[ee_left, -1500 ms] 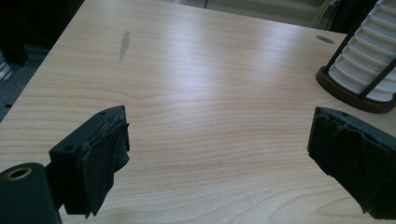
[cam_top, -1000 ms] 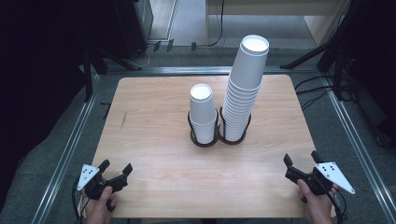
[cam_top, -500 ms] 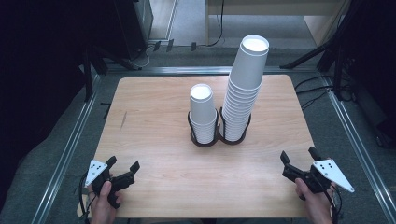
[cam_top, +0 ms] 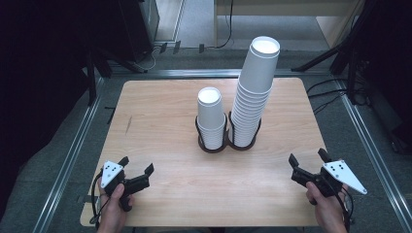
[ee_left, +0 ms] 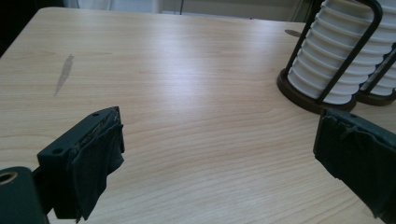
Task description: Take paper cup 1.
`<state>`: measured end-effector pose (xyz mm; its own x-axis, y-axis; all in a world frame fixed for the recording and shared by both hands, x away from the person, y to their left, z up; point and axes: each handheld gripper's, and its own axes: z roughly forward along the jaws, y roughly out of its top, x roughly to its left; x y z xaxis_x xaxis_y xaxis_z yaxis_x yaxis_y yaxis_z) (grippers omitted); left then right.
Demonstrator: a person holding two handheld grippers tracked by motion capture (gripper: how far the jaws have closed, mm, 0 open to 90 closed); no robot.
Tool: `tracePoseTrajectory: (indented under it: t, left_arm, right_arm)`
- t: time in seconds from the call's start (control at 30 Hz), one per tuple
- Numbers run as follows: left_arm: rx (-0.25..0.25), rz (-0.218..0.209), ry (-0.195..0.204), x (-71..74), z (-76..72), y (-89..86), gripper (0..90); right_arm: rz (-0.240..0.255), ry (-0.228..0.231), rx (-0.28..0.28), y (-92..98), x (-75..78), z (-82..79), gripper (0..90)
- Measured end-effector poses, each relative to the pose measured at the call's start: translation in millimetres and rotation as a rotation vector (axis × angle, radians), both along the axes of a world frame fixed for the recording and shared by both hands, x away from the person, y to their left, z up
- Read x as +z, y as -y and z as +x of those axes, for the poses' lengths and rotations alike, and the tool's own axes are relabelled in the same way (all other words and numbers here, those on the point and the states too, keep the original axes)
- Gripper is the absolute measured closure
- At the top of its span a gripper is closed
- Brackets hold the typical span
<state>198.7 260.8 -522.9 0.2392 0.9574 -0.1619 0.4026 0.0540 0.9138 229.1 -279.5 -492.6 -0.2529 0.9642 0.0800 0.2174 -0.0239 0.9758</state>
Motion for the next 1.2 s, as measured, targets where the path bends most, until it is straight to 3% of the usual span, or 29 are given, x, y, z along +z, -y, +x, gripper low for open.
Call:
tracePoseTrajectory:
  t: [0.4,1.2]
  left_arm:
    - [-0.044,-0.009,0.013,8.0,8.4,20.1,2.0]
    - [-0.132,-0.013,0.026,15.6,23.8,62.5,2.0]
  right_arm:
    - [0.026,0.018,0.029,-7.9,11.0,5.6,3.5]
    - [0.031,0.05,0.068,-31.6,38.9,16.8,2.6]
